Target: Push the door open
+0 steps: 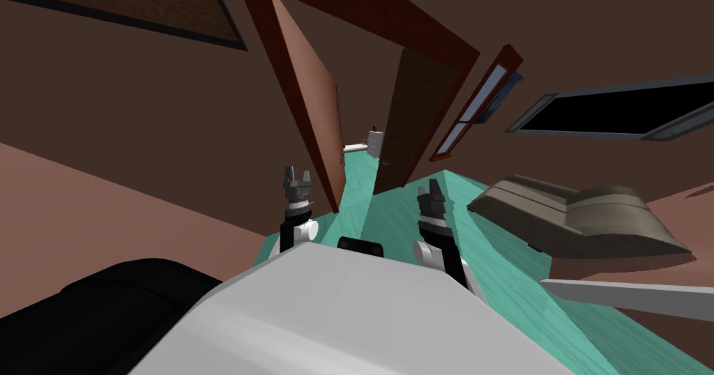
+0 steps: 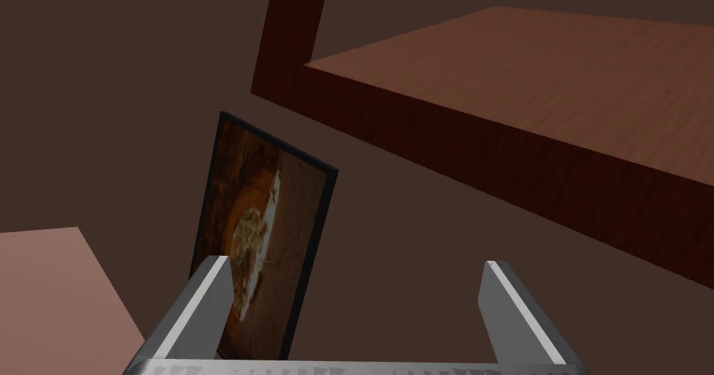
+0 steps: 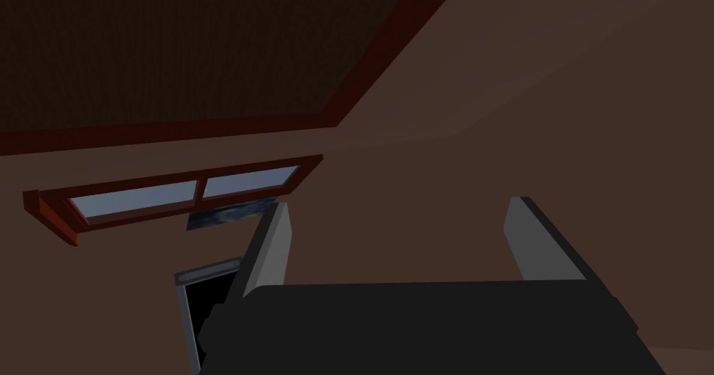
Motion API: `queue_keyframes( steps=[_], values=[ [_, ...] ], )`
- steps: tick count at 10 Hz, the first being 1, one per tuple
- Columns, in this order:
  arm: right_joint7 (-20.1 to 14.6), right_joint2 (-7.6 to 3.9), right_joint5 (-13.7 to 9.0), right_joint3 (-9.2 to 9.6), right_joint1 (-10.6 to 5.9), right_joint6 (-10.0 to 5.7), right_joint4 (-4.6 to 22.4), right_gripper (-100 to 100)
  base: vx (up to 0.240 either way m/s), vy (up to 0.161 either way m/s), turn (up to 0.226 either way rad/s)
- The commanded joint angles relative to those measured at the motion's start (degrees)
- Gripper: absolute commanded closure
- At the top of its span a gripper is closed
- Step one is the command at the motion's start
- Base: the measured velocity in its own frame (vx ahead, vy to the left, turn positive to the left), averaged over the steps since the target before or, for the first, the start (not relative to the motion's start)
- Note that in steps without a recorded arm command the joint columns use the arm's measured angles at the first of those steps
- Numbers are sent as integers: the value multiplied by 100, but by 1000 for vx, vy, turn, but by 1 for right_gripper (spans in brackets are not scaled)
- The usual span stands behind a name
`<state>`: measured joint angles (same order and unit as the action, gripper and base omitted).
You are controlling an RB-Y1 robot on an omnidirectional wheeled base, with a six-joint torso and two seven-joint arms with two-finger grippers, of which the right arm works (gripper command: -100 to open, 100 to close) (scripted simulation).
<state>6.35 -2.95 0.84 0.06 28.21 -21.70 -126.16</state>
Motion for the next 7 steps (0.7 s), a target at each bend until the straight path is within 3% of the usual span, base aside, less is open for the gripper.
queue_keyframes(
  steps=[1,7],
  values=[
    [-8,-12,-4,39,-42,-62,160,-100,71,-67,40],
    [-86,-103,-62,140,-318,-254,883,-100,100,-67,56]
  ],
)
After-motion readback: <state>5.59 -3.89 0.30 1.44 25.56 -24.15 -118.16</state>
